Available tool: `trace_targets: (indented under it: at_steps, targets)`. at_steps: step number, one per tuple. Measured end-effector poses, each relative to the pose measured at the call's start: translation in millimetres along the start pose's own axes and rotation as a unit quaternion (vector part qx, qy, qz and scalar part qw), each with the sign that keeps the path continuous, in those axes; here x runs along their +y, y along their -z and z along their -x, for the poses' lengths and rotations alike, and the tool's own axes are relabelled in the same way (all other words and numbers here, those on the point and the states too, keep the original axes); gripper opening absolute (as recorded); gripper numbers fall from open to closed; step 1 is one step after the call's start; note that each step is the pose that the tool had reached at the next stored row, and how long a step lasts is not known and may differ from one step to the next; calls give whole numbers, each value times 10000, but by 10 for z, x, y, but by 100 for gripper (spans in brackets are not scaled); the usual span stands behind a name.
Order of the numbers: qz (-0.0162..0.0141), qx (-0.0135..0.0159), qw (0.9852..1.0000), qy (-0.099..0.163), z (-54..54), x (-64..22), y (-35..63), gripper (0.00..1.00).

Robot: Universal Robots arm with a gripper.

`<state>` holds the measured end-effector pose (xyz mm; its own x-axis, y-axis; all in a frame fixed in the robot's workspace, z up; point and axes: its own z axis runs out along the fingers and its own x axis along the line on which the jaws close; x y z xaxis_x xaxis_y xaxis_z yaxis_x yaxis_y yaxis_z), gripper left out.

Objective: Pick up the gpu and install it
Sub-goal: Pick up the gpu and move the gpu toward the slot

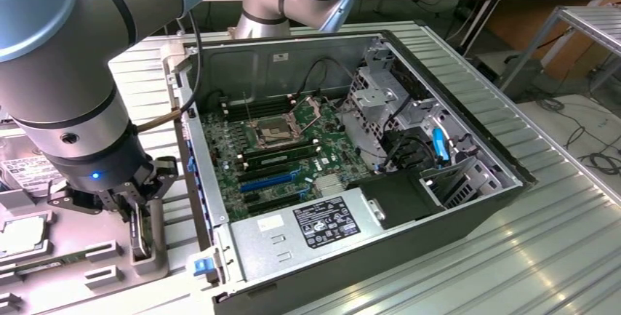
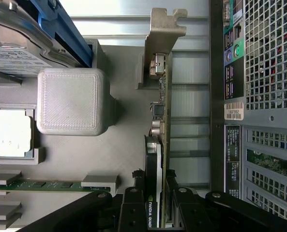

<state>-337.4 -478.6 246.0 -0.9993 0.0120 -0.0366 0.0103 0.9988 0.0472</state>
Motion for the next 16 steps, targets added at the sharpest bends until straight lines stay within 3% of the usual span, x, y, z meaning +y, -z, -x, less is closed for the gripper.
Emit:
trace_targets:
  at_steps: [16]
  targets:
    - [1, -1, 10000, 0, 0, 0, 2, 27]
